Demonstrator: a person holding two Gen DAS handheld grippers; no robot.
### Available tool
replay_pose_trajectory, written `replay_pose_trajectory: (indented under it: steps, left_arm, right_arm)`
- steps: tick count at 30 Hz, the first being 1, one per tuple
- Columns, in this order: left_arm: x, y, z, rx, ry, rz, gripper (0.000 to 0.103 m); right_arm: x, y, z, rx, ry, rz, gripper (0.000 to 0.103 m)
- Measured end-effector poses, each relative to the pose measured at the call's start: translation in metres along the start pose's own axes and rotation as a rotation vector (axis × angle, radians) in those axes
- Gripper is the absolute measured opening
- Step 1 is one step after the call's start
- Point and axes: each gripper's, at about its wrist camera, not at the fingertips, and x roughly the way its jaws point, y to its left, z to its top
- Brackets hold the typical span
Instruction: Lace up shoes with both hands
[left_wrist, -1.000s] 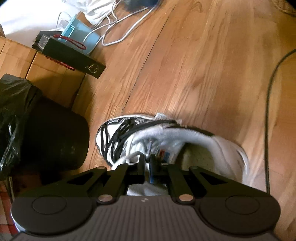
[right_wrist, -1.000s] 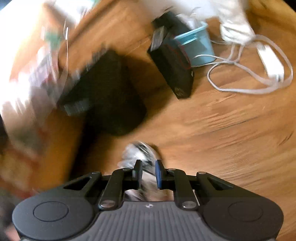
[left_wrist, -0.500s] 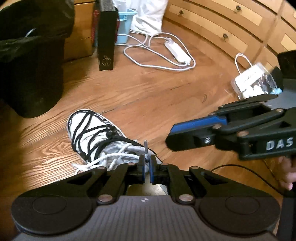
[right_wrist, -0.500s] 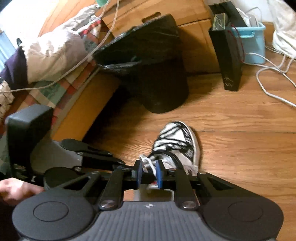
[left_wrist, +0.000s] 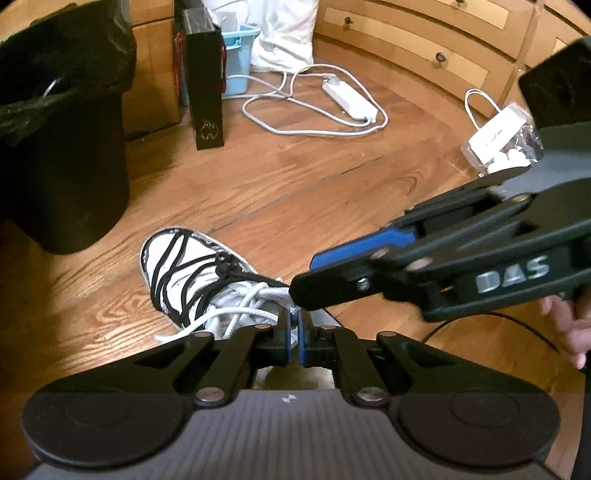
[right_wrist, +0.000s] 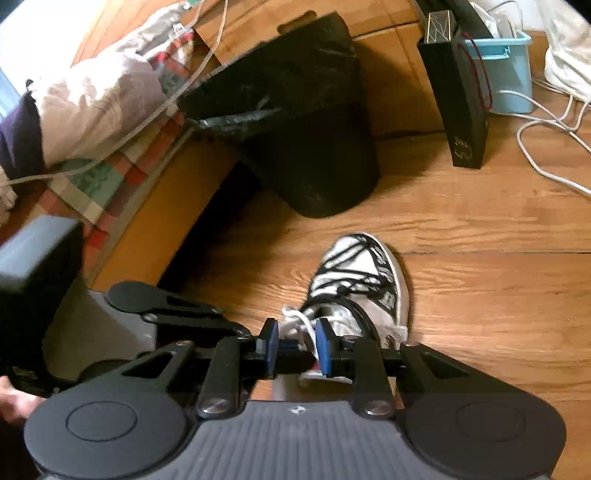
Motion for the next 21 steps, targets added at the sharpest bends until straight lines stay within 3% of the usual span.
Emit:
replay_pose_trajectory:
  steps: [6,17,21]
  left_arm:
    - [-0.005,-0.007,-0.001,0.044,-0.025,-0.009,0.004]
    - [-0.017,-0.013,0.0,0.077,-0.083,-0.004,0.006]
    - [-0.016,-0.013,0.001,0.081,-0.088,0.017,0.015]
  right_arm:
    - [0.004,-0.017,-0.005,0.119,-0.011,0.024,0.005]
    - [-0.002,-0.042,-0.005,0.34,-0.041,0.119,0.004]
    - [-0.005,-0.051,-0.007,0.423,-0.046,0.165,0.004]
